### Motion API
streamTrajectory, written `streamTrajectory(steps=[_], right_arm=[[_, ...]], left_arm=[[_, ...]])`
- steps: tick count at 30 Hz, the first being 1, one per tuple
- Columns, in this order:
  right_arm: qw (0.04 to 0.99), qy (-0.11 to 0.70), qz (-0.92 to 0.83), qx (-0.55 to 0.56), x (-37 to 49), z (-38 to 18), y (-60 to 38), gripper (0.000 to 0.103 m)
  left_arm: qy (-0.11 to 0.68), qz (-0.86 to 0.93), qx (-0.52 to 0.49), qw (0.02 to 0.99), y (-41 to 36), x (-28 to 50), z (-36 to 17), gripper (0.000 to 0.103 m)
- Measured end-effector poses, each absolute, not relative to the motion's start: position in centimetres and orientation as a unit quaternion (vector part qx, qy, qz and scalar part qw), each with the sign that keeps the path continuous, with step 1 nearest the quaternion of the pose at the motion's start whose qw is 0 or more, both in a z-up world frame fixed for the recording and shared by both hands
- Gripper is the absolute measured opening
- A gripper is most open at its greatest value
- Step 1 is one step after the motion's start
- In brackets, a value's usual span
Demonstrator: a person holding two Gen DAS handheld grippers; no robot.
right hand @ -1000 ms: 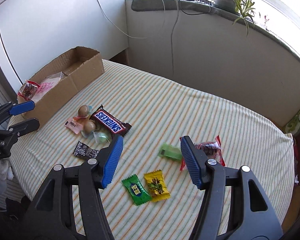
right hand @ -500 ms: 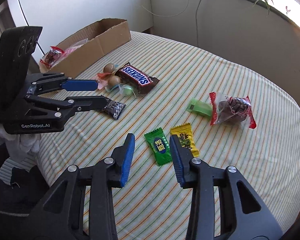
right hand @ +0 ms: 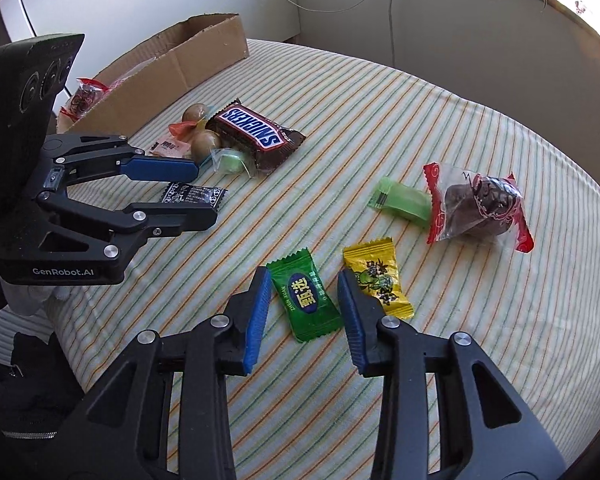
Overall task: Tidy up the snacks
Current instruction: 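Grasp the green candy with the right gripper while the left gripper grasps the black-wrapped candy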
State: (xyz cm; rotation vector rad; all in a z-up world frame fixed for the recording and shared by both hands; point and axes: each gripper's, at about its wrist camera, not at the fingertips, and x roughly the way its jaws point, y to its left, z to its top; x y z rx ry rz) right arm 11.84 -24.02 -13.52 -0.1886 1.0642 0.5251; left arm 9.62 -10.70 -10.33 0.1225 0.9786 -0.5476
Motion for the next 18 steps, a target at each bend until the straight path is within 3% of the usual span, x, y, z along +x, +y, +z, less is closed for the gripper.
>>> streamTrajectory(steps=[3, 9, 11, 18], right_arm=[[0.824, 0.501, 0.249, -0.09, 11.4, -13.5, -24.2, 0.036], [0.826, 0.498, 0.24, -0.108, 10.8, -13.6, -23.6, 0.033], [0.828, 0.498, 0.233, -0.109, 10.9, -13.6, -23.4, 0.024], [0.833, 0.495, 0.223, -0.108, 10.6, -13.4, -23.2, 0.022]], left_arm=[[0.465, -0.266, 0.061, 0.842, -10.8, 9.0, -10.3, 0.044], [0.459, -0.249, 0.072, 0.85, -11.0, 8.9, -10.4, 0.023], [0.457, -0.246, 0.07, 0.852, -11.0, 8.8, -10.4, 0.023], [0.45, -0.236, 0.059, 0.859, -10.5, 8.2, -10.3, 0.022]])
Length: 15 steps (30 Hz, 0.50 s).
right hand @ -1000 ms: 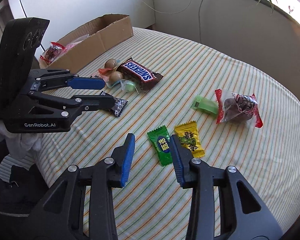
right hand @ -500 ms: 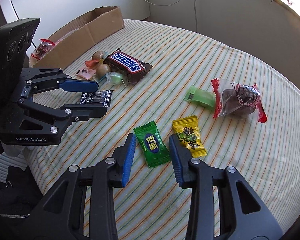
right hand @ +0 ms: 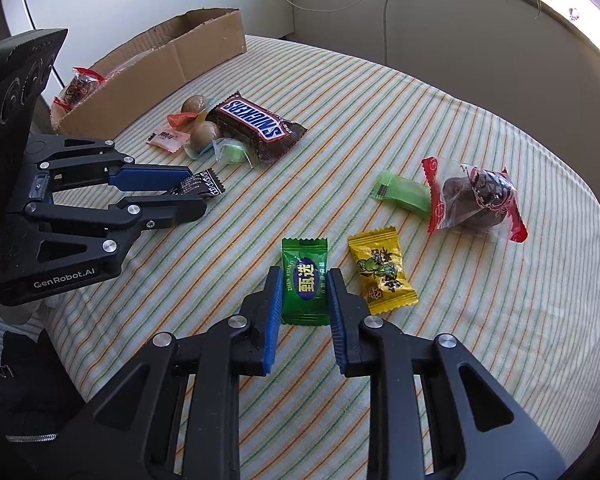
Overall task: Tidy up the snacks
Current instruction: 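Grasp the green candy with the right gripper while the left gripper grasps the black-wrapped candy, then drop the green candy into the box with the right gripper while the left gripper drops the black candy there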
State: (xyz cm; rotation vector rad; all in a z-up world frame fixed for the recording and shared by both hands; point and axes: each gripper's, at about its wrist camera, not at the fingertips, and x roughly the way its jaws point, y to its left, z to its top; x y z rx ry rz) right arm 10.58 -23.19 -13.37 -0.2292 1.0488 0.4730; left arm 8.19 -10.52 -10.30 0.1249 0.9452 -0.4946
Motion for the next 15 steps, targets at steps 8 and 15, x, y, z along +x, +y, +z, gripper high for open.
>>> streamTrajectory(steps=[8, 15], right_arm=[[0.848, 0.47, 0.225, -0.098, 10.7, -10.9, -22.2, 0.022], [0.862, 0.435, 0.24, -0.096, 12.8, -7.6, -19.3, 0.022]], left_arm=[[0.426, -0.218, 0.035, 0.877, -8.0, 7.8, -8.1, 0.022], [0.398, -0.187, 0.017, 0.898, -4.5, 8.3, -5.5, 0.022]])
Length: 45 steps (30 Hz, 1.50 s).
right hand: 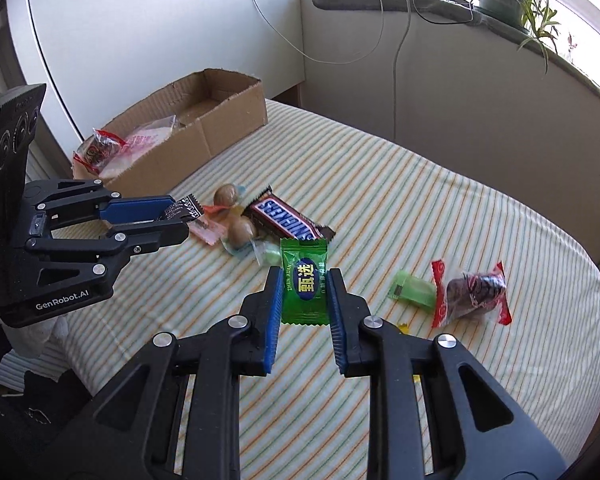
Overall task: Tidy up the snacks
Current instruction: 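Drop the green candy into the box with the right gripper while the left gripper drops the black candy there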
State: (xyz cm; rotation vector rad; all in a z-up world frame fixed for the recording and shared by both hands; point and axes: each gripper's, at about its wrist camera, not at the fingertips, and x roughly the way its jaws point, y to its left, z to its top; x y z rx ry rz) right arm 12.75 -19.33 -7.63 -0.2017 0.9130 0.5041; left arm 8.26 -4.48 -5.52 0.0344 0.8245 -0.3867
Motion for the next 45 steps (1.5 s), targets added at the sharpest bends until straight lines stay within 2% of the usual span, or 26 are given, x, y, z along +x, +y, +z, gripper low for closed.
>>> streamTrajectory(steps=[9, 20, 32, 45], right_arm=[[0.869, 0.398, 0.276, -0.108, 16.7, -4.1, -13.2, 0.022], [0.856, 0.393, 0.311, -0.126, 21.0, -4.2, -4.5, 0.022], [0.839, 0.42, 0.32, -0.129, 25.5, -6.7, 0.5, 0.022], [0.834, 0.424, 0.327, -0.135, 25.7, -7.0, 1.1, 0.023]], left_arm=[[0.371, -0.125, -0.01, 0.92, 1.5, 9.6, -3.3, 0.022], [0.378, -0.065, -0.029, 0.923, 6.4, 12.3, -3.7, 0.022], [0.386, -0.045, -0.037, 0.921, 7.9, 14.0, -4.5, 0.022], [0.385, -0.042, -0.034, 0.921, 8.1, 14.2, -4.4, 0.024]])
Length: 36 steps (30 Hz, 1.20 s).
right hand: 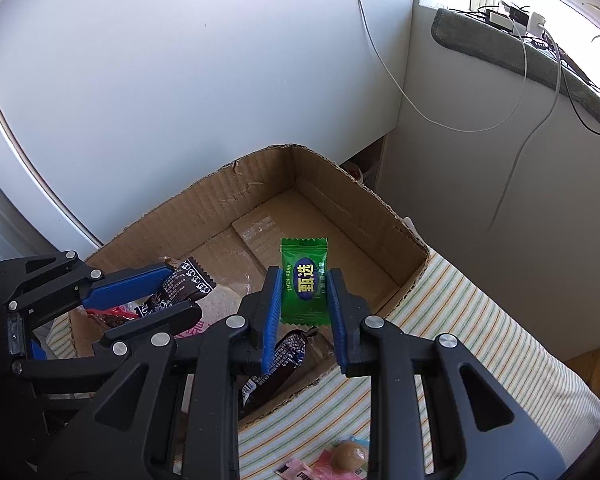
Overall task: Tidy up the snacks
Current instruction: 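Drop the green candy into the box with the right gripper while the left gripper drops the black candy there, then move both grippers back toward the remaining snacks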
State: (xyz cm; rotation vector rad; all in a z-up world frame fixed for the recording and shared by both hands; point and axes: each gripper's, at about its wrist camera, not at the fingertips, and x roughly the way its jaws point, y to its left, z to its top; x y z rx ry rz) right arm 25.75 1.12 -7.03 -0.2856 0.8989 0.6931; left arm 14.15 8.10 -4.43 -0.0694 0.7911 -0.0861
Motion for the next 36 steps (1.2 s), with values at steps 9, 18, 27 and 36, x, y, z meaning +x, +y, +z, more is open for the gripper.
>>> streamTrajectory(steps=[9, 18, 27, 36], right_arm=[[0.844, 0.413, 0.314, -0.136, 25.5, -6.3, 0.6, 0.052], [0.857, 0.399, 0.299, -0.135, 24.9, -4.7, -1.4, 0.076], [0.874, 0.381, 0.28, -0.11, 22.5, -3.0, -6.6, 0.076], [0.896, 0.364, 0.239, -0.092, 19.4, -2.1, -14.0, 0.076]], left_arm=[[0.377, -0.033, -0.027, 0.925, 8.0, 13.6, -3.8, 0.047], [0.366, -0.03, -0.02, 0.93, 7.6, 12.6, -2.8, 0.059], [0.351, -0.054, -0.025, 0.935, 5.7, 10.9, -2.0, 0.059], [0.347, -0.103, -0.029, 0.932, 1.8, 9.6, -2.2, 0.059]])
